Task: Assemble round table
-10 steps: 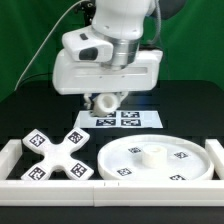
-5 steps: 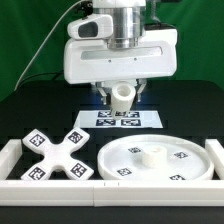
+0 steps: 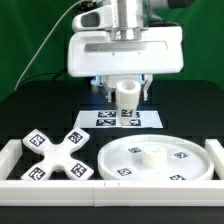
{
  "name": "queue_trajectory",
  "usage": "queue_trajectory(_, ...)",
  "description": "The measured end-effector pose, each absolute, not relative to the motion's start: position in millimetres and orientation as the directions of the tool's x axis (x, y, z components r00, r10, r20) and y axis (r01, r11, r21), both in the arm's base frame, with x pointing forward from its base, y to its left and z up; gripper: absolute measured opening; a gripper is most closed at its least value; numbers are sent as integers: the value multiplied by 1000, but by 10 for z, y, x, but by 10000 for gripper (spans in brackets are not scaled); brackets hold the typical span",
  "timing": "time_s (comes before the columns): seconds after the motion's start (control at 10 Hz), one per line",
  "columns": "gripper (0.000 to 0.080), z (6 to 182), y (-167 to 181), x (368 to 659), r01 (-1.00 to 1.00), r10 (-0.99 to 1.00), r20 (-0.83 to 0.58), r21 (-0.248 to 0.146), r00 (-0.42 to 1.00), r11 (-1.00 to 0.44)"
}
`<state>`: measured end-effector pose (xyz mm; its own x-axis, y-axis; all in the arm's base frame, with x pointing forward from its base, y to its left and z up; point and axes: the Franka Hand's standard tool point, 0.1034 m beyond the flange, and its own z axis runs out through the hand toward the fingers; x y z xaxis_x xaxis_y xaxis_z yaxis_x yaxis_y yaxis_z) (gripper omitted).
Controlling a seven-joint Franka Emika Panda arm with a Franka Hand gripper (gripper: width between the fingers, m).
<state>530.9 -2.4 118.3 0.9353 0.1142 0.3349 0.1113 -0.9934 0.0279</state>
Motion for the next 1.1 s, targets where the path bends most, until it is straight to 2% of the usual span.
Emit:
queue_trajectory(0.1, 406, 1250, -69, 5347, 108, 116, 363, 42, 925, -993)
queue_trajectory(0.2, 406, 1225, -134, 5328, 103, 122, 387, 70, 914, -992)
queue_trajectory(0.5, 406, 1193, -73, 5323, 92, 105, 375, 52, 921, -994)
queue_trajectory(0.9, 406, 1223, 403, 5581, 32, 22, 417, -17, 908, -999)
queue_trajectory(1.1, 406, 1208, 375, 5574, 34, 25, 415, -13, 909, -999)
